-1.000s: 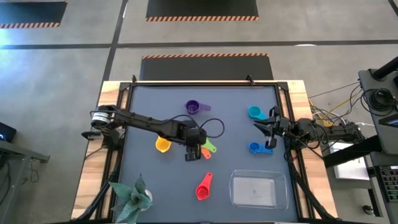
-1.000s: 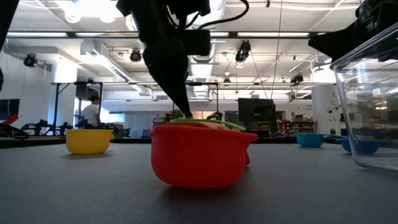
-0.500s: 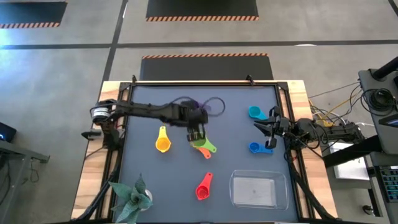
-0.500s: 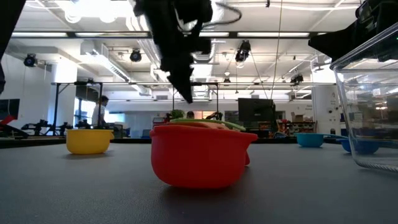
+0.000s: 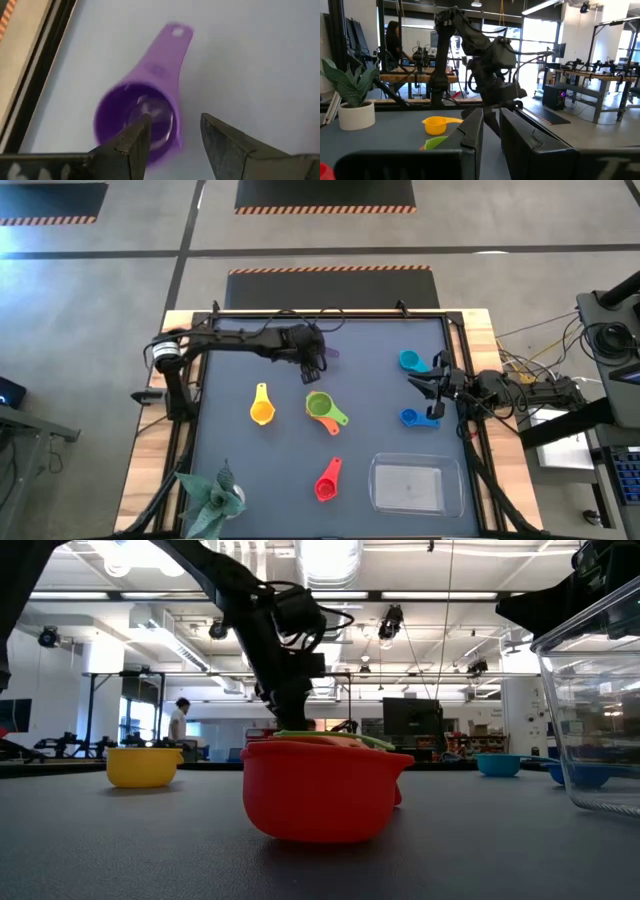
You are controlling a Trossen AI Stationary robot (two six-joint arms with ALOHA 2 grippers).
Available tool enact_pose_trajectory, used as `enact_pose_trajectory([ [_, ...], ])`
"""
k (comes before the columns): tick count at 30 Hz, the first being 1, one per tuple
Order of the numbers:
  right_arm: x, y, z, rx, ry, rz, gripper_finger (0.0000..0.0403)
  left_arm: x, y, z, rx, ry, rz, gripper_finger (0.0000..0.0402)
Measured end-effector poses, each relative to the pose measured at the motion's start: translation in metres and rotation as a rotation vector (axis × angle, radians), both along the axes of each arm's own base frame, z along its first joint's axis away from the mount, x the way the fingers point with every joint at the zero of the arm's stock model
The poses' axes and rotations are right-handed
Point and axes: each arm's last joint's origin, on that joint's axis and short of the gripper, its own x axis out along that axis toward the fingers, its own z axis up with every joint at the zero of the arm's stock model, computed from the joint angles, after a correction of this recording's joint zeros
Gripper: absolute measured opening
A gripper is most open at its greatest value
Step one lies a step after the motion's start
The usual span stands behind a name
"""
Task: Nest measuring cups in basket
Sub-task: Stack the purple measuring cup on top of the green measuring cup
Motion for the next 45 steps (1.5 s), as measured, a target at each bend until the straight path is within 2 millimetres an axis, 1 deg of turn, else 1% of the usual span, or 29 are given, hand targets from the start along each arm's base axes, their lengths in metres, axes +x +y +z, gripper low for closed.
enact_pose_trajectory([
  [5, 0.000, 0.000, 0.000, 0.000, -0.001, 0.000, 0.0052, 0.001, 0.002, -0.009, 0.008, -0.028, -0.018, 0.0155],
  [9, 0.000, 0.000, 0.000, 0.000, 0.001, 0.000, 0.0052, 0.001, 0.004, -0.019, -0.003, 0.003, 0.008, 0.0154],
  [11, 0.000, 0.000, 0.000, 0.000, 0.000, 0.000, 0.0052, 0.003, 0.005, -0.023, -0.007, 0.020, 0.015, 0.0148],
  [13, 0.000, 0.000, 0.000, 0.000, 0.000, 0.000, 0.0052, 0.005, 0.006, -0.027, -0.001, 0.034, 0.020, 0.0127],
  [14, 0.000, 0.000, 0.000, 0.000, 0.000, 0.000, 0.0052, 0.005, 0.006, -0.030, -0.002, 0.047, 0.021, 0.0110],
  [17, 0.000, 0.000, 0.000, 0.000, 0.000, 0.000, 0.0052, 0.006, 0.006, -0.035, -0.009, 0.091, 0.016, 0.0034],
  [18, 0.000, 0.000, 0.000, 0.000, 0.000, 0.000, 0.0052, 0.006, 0.007, -0.034, -0.010, 0.103, 0.015, 0.0018],
  [20, 0.000, 0.000, 0.000, 0.000, 0.000, 0.000, 0.0052, 0.007, 0.006, -0.027, -0.003, 0.111, 0.011, 0.0012],
  [22, 0.000, 0.000, 0.000, 0.000, 0.000, 0.000, 0.0052, 0.009, 0.001, -0.015, 0.014, 0.127, -0.007, 0.0007],
  [24, 0.000, 0.000, 0.000, 0.000, 0.000, 0.000, 0.0052, 0.011, -0.007, 0.002, 0.021, 0.125, -0.039, 0.0005],
  [26, 0.000, 0.000, 0.000, 0.000, 0.000, -0.001, 0.0052, 0.014, -0.019, 0.019, 0.036, 0.111, -0.094, 0.0004],
  [29, 0.000, 0.000, 0.000, 0.000, 0.000, 0.000, 0.0052, 0.018, -0.045, 0.037, 0.053, 0.101, -0.202, 0.0003],
  [33, 0.000, 0.000, 0.000, 0.000, 0.000, 0.000, 0.0052, 0.020, -0.081, 0.054, 0.029, 0.080, -0.334, 0.0002],
  [37, 0.000, 0.000, 0.000, 0.000, 0.001, 0.000, 0.0052, 0.017, -0.116, 0.054, 0.035, 0.121, -0.443, 0.0002],
  [39, 0.000, 0.000, 0.000, 0.000, 0.000, 0.000, 0.0052, 0.018, -0.128, 0.053, 0.042, 0.126, -0.473, 0.0002],
  [41, 0.000, 0.000, 0.000, 0.000, 0.000, 0.000, 0.0052, 0.018, -0.136, 0.051, 0.035, 0.126, -0.481, 0.0001],
  [45, 0.000, 0.000, 0.000, 0.000, 0.000, 0.000, 0.0052, 0.019, -0.143, 0.048, 0.016, 0.127, -0.462, 0.0001],
])
